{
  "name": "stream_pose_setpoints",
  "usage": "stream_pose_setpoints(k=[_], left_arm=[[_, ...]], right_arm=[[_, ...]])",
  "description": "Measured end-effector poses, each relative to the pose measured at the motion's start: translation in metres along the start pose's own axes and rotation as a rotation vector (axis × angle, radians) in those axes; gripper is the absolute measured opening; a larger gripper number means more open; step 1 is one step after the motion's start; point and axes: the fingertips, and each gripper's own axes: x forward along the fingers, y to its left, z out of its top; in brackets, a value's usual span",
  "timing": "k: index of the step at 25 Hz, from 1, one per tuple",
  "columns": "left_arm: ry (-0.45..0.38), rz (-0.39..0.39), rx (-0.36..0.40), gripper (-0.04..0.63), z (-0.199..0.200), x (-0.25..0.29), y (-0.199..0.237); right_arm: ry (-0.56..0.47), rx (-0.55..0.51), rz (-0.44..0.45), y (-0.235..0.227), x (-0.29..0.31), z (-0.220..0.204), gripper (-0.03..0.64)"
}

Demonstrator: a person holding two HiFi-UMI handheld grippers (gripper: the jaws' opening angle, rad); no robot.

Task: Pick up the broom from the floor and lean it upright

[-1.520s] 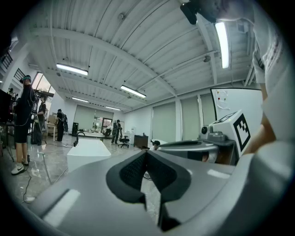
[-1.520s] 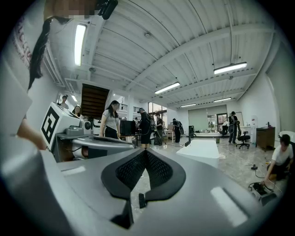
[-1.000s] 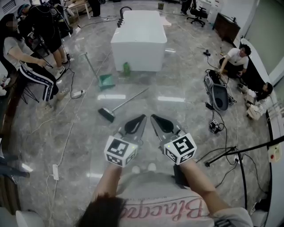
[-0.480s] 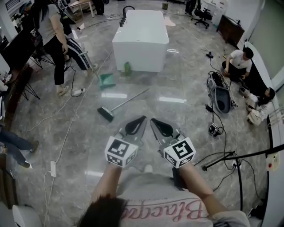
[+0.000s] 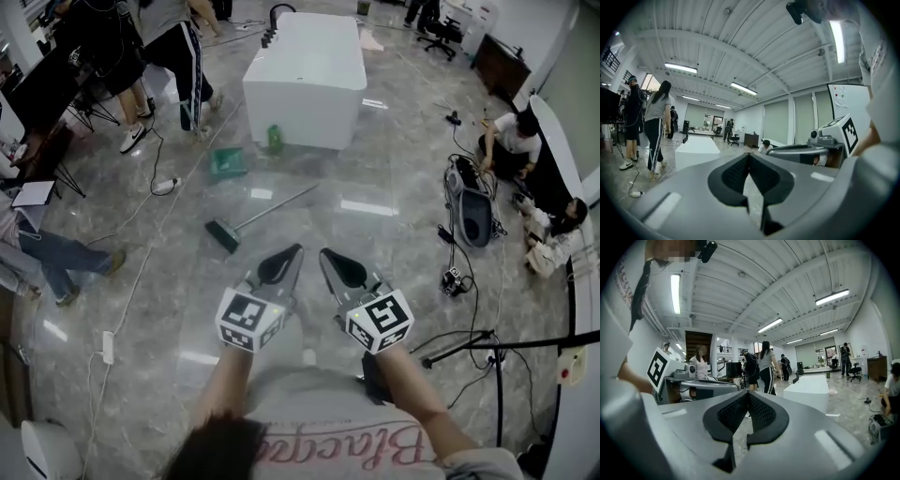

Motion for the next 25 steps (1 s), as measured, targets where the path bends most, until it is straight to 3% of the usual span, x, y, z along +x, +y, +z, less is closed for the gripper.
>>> stream_pose_setpoints(k=[8, 13, 19, 25], left_arm=[[0.012, -0.016, -0.009, -0.003, 0.000, 0.053, 0.067], [0.008, -0.072, 0.003, -0.003, 0.010, 0.099, 0.114], [0.018, -0.081, 0.003, -0.003, 0.011, 0.144, 0.170], [0.047, -0.137, -0.005, -0.003, 0.007, 0.183, 0.194]], right_arm=[[0.050, -0.003, -0.014, -0.041, 0.056, -0.011, 0.002], [0.042, -0.009, -0.040, -0.086, 0.111, 0.006, 0.002], [0.044, -0.008, -0.077, -0.132, 0.168, 0.017, 0.002], [0.087, 0.030, -0.076, -0.162, 0.199, 0.009, 0.002]])
